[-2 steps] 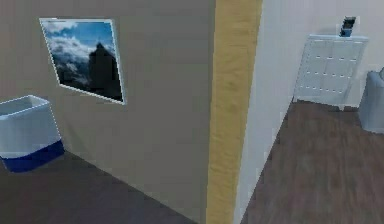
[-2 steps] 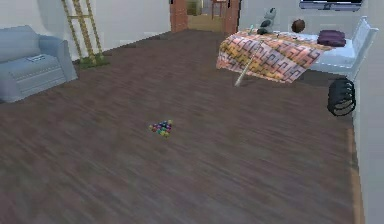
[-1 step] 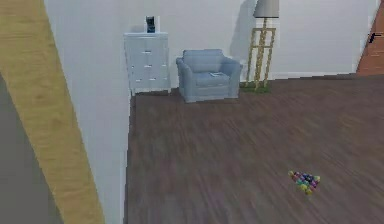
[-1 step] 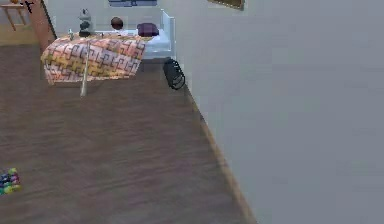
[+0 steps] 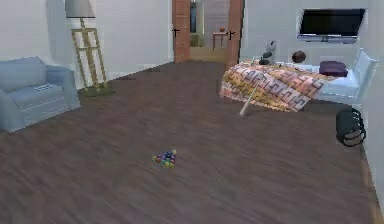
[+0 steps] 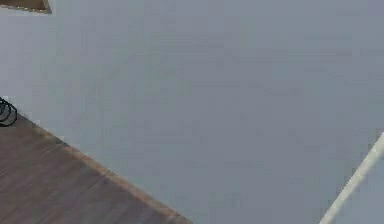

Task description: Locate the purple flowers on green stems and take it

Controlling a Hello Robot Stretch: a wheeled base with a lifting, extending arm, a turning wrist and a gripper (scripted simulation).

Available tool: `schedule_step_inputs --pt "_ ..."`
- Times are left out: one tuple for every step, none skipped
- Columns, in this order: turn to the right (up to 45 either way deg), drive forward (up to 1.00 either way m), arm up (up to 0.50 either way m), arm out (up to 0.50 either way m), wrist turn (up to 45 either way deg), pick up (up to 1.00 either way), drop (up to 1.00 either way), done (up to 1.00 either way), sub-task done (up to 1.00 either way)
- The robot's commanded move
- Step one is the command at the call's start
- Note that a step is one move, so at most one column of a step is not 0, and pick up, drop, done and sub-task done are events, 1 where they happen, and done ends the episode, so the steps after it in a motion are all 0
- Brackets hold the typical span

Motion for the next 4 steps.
schedule_step_inputs --pt "33.0 0.00 0.00 0.00 0.0 0.00 0.00 0.00 0.00" --pt "0.0 0.15 0.00 0.00 0.0 0.00 0.00 0.00 0.00" --pt "-45.0 0.00 0.00 0.00 0.0 0.00 0.00 0.00 0.00" --pt "-45.0 0.00 0.00 0.00 0.0 0.00 0.00 0.00 0.00"
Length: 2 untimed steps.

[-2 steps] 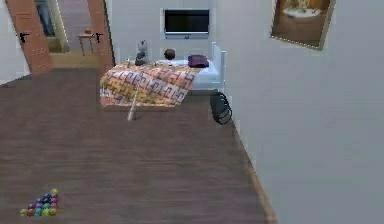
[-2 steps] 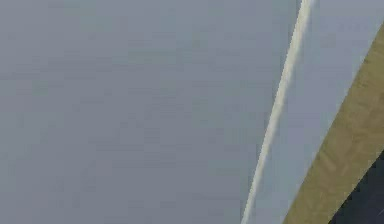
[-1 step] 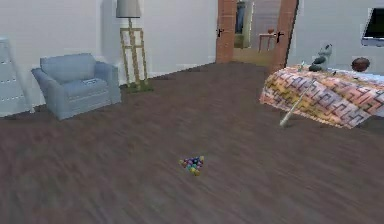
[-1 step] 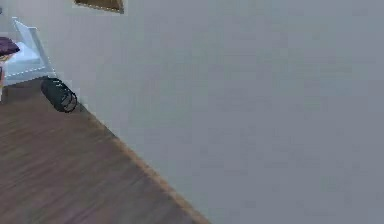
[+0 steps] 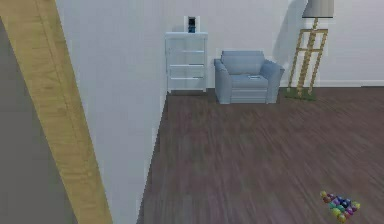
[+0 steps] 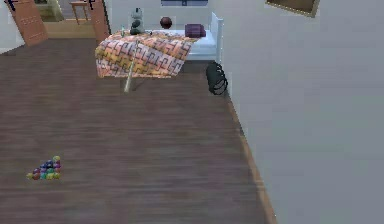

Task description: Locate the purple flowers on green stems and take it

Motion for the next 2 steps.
schedule_step_inputs --pt "0.0 0.30 0.00 0.00 0.0 0.00 0.00 0.00 0.00" --pt "-45.0 0.00 0.00 0.00 0.0 0.00 0.00 0.00 0.00"
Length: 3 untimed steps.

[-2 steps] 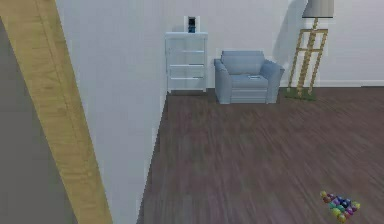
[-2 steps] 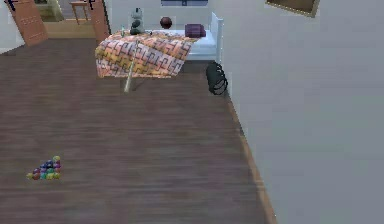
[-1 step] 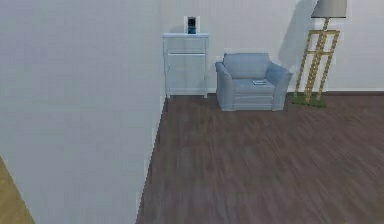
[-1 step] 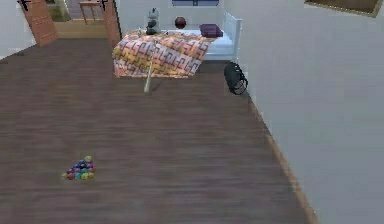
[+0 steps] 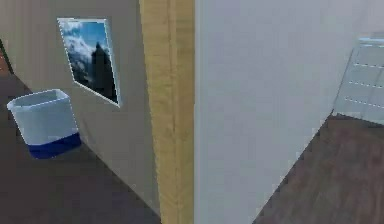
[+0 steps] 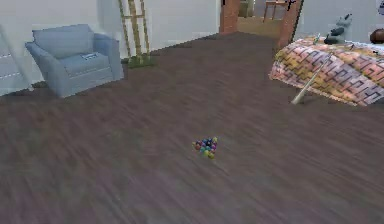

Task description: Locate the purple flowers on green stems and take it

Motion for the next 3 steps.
schedule_step_inputs --pt "-45.0 0.00 0.00 0.00 0.0 0.00 0.00 0.00 0.00" --pt "0.0 0.90 0.00 0.00 0.0 0.00 0.00 0.00 0.00" --pt "-15.0 0.00 0.00 0.00 0.0 0.00 0.00 0.00 0.00"
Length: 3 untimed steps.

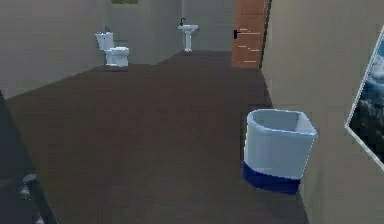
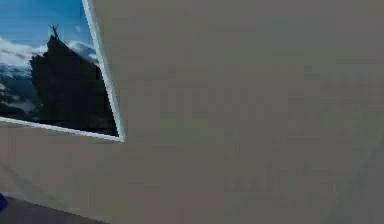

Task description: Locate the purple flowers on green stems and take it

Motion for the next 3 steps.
schedule_step_inputs --pt "0.0 0.50 0.00 0.00 0.0 0.00 0.00 0.00 0.00" --pt "3.0 0.00 0.00 0.00 0.0 0.00 0.00 0.00 0.00" --pt "0.0 0.90 0.00 0.00 0.0 0.00 0.00 0.00 0.00"
